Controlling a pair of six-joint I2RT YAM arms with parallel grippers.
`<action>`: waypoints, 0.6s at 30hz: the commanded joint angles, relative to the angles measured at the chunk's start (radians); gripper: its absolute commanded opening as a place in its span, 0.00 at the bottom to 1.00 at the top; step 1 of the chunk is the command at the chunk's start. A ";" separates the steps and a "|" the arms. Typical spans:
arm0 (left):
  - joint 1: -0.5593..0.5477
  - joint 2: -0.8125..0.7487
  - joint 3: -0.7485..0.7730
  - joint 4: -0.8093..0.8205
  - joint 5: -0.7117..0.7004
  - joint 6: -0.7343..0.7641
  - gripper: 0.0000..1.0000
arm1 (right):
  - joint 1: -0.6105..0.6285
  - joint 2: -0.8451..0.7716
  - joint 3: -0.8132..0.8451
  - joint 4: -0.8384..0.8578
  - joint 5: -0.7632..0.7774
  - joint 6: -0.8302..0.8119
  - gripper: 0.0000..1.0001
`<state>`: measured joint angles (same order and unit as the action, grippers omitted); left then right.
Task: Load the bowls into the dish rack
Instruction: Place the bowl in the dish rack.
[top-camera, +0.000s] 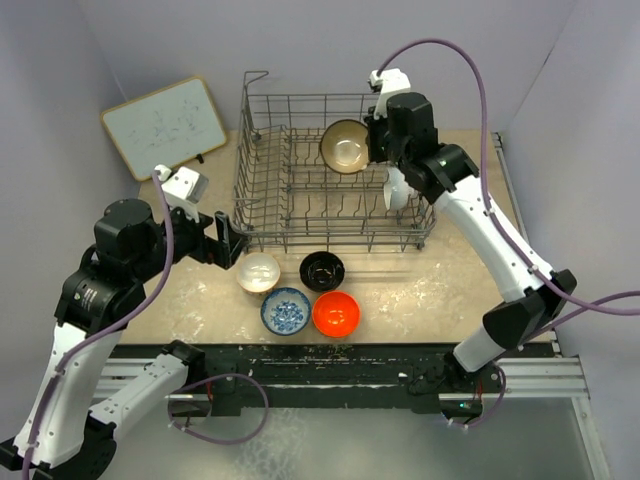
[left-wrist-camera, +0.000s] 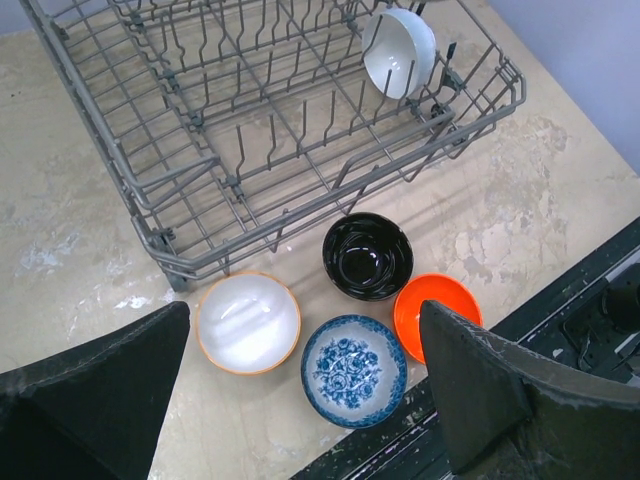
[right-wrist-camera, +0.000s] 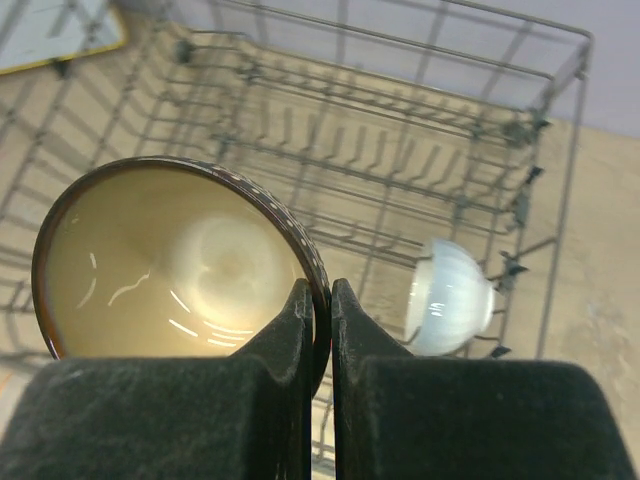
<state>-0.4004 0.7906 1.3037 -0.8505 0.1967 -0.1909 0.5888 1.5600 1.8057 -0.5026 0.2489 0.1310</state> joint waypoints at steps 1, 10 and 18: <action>0.004 0.000 -0.021 0.037 -0.007 -0.006 0.99 | -0.035 -0.016 0.018 0.160 0.110 0.086 0.00; 0.005 0.013 -0.056 0.055 -0.006 0.011 0.99 | -0.035 0.115 0.043 0.072 0.624 0.117 0.00; 0.004 -0.002 -0.089 0.061 -0.001 0.030 0.99 | -0.025 0.186 0.031 -0.032 0.773 0.169 0.00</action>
<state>-0.4004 0.8021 1.2259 -0.8314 0.1947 -0.1864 0.5537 1.7828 1.8008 -0.5587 0.8688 0.2459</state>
